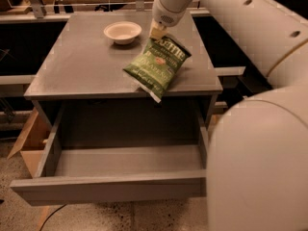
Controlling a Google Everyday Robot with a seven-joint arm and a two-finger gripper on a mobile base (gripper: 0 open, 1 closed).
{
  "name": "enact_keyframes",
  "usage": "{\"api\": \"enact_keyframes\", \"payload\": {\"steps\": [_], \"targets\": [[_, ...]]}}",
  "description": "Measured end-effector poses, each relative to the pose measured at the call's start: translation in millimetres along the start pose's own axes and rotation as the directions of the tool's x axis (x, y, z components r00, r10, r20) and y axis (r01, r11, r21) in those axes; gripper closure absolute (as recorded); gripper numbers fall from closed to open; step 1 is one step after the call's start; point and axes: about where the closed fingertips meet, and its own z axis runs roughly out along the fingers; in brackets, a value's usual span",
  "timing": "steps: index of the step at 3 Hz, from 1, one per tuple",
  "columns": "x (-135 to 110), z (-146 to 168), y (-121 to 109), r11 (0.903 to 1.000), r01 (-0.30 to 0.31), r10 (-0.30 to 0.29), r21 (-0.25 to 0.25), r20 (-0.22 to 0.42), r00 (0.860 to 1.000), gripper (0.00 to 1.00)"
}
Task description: Pick green jalapeno chip bag from top drawer and place on counter
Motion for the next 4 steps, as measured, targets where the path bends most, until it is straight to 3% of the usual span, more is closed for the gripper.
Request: {"api": "enact_keyframes", "payload": {"steps": [1,4], "targets": [[3,36,-13,0.9989,-0.039,0.038,-0.028,-0.009,0.999,0.83],[3,49,-13,0.9984,-0.041,0.040,-0.038,-0.010,0.999,0.13]]}}
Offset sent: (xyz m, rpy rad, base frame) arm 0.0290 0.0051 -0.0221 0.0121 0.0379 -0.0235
